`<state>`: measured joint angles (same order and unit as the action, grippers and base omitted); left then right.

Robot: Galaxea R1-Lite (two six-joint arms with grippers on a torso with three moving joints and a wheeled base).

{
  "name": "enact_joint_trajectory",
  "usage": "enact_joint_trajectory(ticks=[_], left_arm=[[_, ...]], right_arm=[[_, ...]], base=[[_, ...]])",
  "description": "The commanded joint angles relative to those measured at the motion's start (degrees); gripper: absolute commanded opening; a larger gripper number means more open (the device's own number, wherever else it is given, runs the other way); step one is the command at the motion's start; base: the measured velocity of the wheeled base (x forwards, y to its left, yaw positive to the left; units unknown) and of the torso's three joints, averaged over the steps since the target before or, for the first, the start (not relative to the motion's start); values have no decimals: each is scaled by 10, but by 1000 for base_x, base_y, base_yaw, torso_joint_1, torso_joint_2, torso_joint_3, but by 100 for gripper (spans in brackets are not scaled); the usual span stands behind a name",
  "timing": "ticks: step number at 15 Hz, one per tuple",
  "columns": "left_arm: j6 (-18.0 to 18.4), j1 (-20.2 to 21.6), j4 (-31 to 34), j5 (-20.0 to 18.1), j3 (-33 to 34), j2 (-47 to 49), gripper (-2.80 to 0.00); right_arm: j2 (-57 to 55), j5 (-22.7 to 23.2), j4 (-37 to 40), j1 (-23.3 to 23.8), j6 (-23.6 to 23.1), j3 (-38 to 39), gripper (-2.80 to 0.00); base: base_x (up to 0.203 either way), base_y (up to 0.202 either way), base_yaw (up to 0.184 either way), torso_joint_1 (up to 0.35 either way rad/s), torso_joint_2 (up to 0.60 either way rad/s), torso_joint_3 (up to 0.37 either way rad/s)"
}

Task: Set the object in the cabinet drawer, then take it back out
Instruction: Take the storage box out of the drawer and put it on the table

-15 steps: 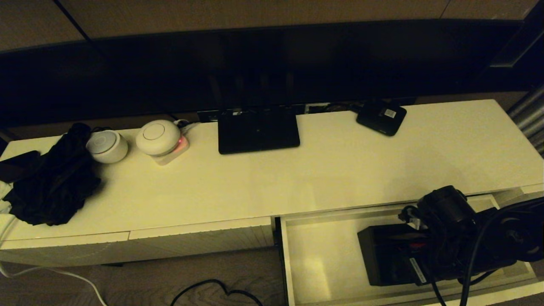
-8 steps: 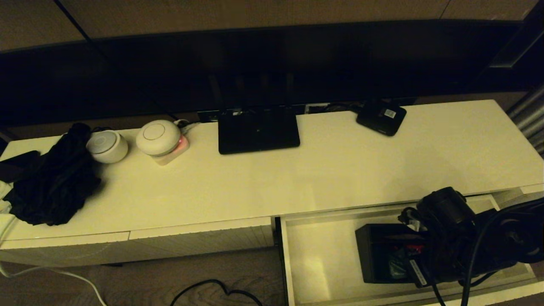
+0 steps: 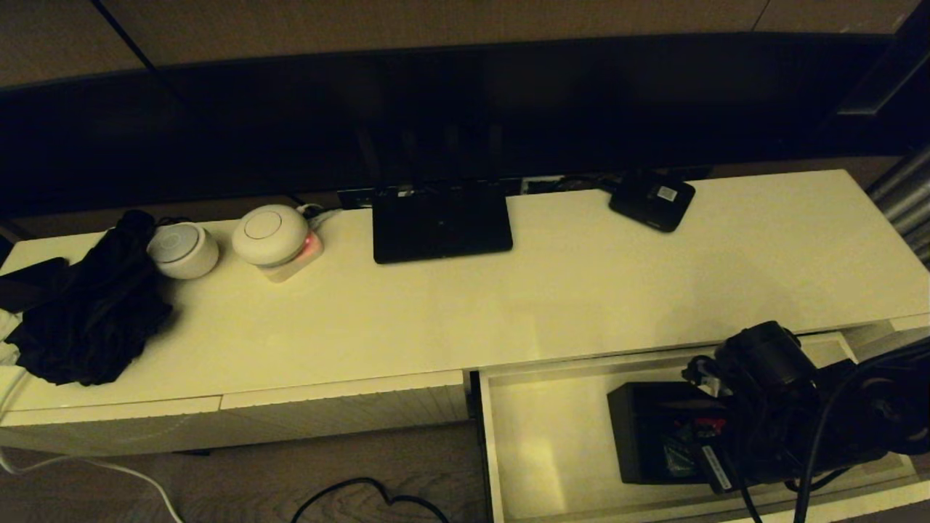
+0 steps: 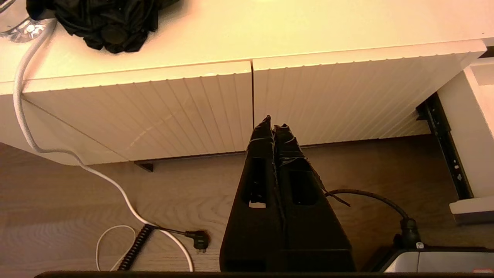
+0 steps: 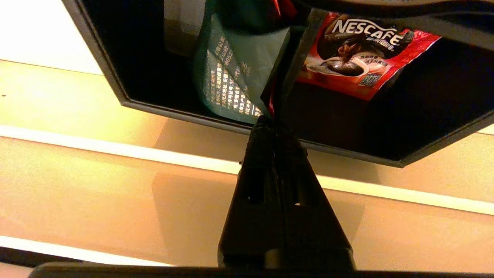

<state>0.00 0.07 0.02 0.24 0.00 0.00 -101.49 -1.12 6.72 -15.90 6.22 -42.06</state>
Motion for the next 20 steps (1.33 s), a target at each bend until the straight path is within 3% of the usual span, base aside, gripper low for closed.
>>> enact_joint_trajectory(ticks=[1,20], left_arm=[[0,0,0,0,2,0,-280],[0,0,0,0,2,0,-280]], right_arm=[[20,-1,0,0,-1,7,-280],[84,-26,10,3,-31,-1,-280]], base=[[0,0,0,0,0,0],[0,0,0,0,0,0]])
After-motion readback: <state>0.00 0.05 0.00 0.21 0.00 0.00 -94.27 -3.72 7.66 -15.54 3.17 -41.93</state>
